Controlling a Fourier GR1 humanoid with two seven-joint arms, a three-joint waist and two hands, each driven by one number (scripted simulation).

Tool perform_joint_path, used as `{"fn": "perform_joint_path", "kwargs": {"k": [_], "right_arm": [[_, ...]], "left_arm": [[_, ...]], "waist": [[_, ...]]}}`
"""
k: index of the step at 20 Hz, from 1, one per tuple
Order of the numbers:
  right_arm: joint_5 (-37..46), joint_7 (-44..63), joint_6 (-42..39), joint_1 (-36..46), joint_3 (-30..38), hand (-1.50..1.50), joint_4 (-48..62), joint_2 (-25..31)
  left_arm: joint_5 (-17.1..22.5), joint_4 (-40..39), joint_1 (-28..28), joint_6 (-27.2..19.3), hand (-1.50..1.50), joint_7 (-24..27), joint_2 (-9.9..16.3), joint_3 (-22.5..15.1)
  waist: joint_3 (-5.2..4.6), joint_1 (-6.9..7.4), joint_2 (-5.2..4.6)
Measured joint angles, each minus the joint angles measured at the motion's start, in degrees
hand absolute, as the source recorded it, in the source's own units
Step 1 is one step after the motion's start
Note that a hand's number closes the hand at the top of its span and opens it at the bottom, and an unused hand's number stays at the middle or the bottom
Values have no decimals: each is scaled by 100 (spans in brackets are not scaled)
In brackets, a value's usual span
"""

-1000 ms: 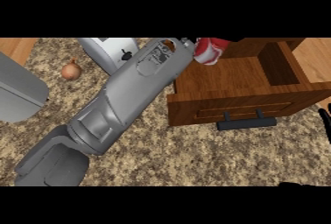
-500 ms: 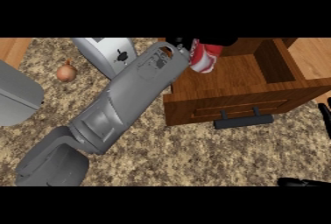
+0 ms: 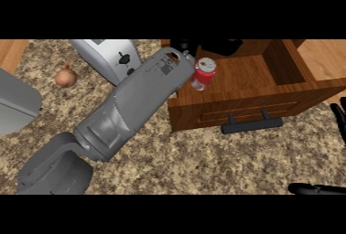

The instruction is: Pick up the can, place it into the drawer and close the drawer

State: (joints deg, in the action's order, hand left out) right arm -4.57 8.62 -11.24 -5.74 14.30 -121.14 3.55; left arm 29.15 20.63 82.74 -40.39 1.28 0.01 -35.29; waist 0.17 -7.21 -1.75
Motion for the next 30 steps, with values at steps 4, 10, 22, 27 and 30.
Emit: {"fn": "perform_joint_path", "kwargs": {"k": [4,10,22,27,30], "right_arm": [[-31,-9,-34,-66,-23,-150,-98,-13],[86,-35,-14,-57,-93,-150,-240,-15],[1535,-490,-92,139,-378,-150,-663,598],[2384,-752,13,275,-639,-150,-525,765],[3022,-770,82,417,-829,-150,-423,930]], "left_arm": [[121,38,-81,-225,-150,47,-1,-100],[329,34,-140,-438,-150,230,0,-118],[919,298,-102,-561,-150,343,-1,-11],[1119,426,-150,-656,-150,570,-1,15],[1145,371,-72,-682,-150,631,-2,54]], "waist": [[0,-30,2],[-2,-50,-12],[-8,85,18],[-9,207,37],[-12,327,57]]}}
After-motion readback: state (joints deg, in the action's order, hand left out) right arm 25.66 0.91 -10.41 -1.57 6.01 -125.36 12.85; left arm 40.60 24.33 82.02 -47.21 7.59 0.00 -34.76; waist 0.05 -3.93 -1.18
